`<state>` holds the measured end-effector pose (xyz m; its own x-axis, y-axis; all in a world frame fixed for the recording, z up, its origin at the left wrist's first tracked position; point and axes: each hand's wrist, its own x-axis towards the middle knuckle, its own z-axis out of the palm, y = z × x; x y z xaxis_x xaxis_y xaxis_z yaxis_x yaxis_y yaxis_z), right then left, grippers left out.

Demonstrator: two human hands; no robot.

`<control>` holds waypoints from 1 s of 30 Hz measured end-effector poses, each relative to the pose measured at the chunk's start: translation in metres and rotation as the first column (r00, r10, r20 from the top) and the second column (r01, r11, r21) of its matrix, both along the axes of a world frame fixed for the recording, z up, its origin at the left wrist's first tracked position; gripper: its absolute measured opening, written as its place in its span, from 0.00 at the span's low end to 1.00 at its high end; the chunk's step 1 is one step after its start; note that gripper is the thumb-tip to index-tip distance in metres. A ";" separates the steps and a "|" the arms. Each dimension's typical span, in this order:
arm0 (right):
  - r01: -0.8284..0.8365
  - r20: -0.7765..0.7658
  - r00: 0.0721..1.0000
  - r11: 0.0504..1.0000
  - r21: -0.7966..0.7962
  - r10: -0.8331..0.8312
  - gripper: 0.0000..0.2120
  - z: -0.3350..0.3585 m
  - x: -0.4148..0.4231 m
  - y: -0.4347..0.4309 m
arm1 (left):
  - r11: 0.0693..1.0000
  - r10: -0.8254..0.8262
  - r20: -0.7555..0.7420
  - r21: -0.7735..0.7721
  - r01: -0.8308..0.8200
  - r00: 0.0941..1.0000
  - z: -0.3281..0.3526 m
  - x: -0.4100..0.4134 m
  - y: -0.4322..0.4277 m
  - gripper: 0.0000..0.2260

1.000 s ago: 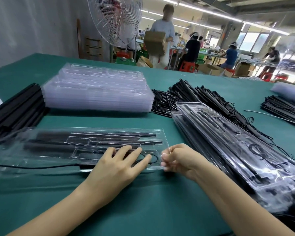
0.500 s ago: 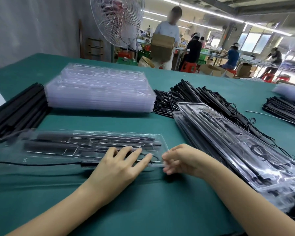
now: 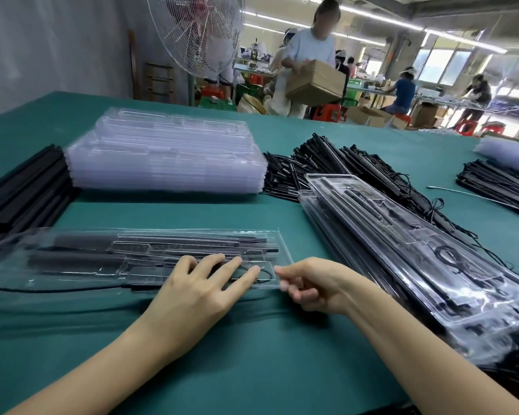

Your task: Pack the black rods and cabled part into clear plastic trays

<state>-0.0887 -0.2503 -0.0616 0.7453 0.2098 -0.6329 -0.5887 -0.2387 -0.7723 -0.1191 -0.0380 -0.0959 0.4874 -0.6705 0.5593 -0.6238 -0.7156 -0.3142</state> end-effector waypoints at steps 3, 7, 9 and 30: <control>0.031 0.015 0.999 0.999 -0.018 -0.030 0.18 0.000 -0.001 0.001 | 1.000 0.000 -0.015 0.000 0.000 1.000 0.001 0.001 0.000 0.21; 0.078 0.046 0.996 0.995 -0.056 -0.075 0.18 -0.003 0.000 0.002 | 1.000 0.002 -0.032 -0.011 -0.003 1.000 0.002 0.001 0.001 0.21; 0.089 0.075 0.994 0.991 -0.098 -0.082 0.18 -0.004 0.000 0.002 | 1.000 0.007 -0.031 -0.015 -0.007 1.000 0.003 0.002 0.000 0.20; 0.147 0.230 0.963 0.989 -0.010 -0.140 0.11 0.009 0.015 0.004 | 0.999 0.034 -0.006 -0.017 -0.034 0.999 0.000 0.002 -0.002 0.20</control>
